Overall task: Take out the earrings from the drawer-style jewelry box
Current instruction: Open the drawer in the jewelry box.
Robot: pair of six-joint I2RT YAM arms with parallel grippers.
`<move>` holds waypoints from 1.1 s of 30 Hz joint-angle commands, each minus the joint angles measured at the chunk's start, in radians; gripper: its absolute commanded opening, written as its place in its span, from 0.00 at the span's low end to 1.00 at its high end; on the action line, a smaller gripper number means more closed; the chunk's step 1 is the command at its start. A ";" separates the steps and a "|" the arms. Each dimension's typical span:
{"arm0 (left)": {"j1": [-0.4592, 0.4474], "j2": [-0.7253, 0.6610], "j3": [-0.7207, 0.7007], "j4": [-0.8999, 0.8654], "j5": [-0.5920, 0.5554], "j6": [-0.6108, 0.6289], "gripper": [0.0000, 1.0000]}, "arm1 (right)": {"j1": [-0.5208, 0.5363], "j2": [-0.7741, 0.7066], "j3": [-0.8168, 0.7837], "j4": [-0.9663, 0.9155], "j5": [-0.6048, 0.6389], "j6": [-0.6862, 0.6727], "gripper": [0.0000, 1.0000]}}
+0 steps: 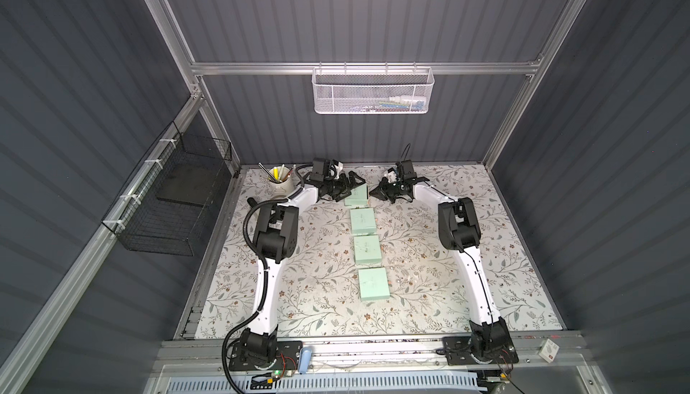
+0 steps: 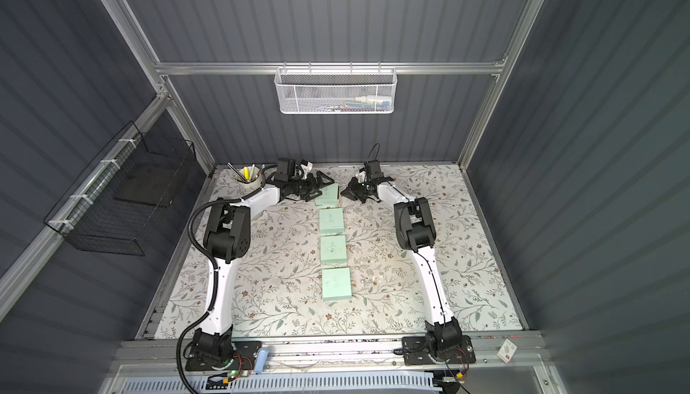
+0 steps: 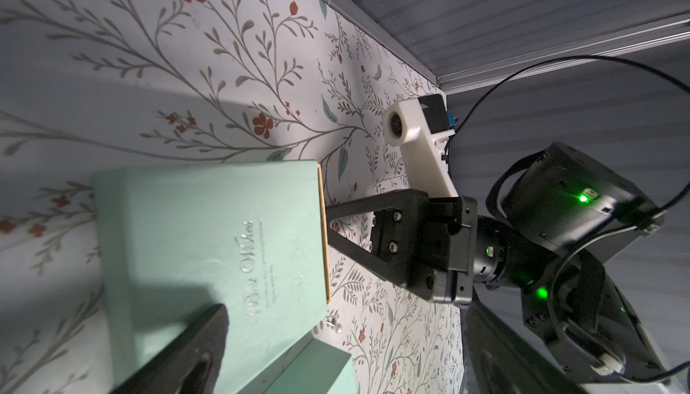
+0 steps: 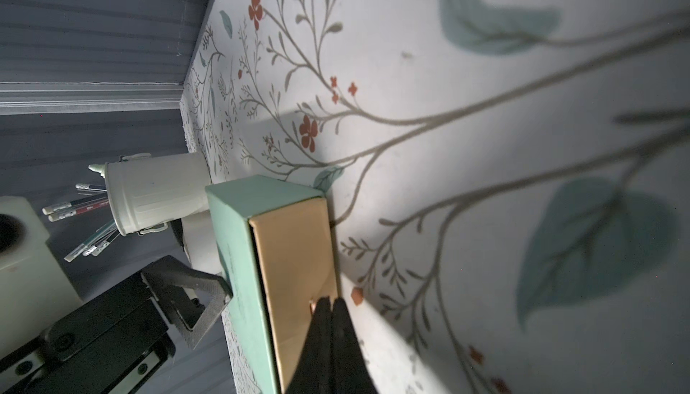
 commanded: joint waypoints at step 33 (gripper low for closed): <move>0.020 -0.001 -0.034 -0.031 -0.042 0.004 1.00 | -0.068 -0.048 -0.035 -0.008 0.047 0.009 0.00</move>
